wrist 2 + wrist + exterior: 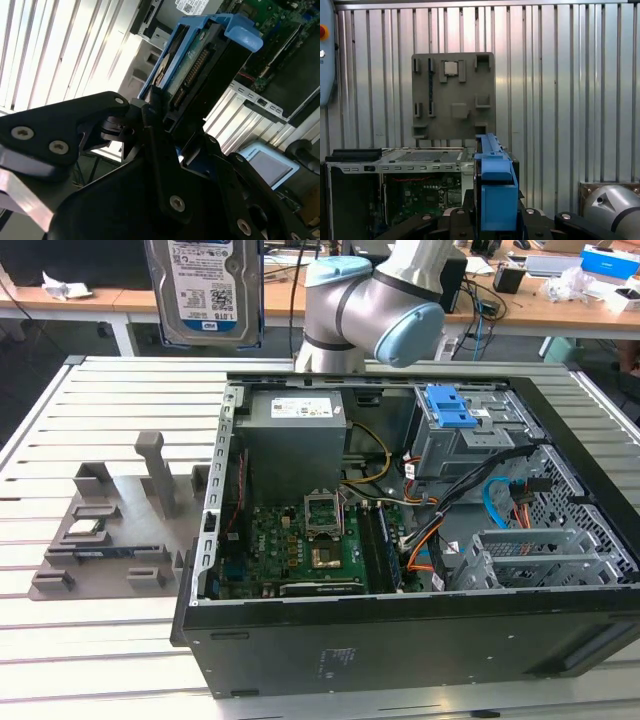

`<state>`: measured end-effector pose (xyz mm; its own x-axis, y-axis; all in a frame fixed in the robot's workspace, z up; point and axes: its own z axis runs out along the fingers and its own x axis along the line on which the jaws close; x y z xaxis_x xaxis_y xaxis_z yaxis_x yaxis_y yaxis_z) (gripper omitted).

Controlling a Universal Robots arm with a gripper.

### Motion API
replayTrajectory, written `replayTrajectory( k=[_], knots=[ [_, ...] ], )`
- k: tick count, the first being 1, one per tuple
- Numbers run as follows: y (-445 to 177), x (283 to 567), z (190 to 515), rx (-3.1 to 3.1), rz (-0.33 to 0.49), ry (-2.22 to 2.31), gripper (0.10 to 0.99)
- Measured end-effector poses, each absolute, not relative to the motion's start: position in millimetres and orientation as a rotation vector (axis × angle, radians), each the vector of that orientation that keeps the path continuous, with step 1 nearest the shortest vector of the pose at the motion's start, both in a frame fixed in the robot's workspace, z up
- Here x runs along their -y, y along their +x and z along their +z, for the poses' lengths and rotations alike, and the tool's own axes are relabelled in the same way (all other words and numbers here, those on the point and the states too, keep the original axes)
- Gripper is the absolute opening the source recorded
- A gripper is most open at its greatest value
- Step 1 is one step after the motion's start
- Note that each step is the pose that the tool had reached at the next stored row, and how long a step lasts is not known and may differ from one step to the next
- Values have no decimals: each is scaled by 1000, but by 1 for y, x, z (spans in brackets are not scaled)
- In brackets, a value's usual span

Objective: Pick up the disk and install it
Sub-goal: 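Pick up the disk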

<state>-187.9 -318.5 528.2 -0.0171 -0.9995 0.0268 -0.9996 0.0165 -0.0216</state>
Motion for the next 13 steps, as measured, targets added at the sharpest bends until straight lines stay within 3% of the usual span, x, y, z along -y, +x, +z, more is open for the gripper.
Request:
replayTrajectory(
  k=[13],
  knots=[
    [-134,319,528,2237,53,2200,365]
  ],
)
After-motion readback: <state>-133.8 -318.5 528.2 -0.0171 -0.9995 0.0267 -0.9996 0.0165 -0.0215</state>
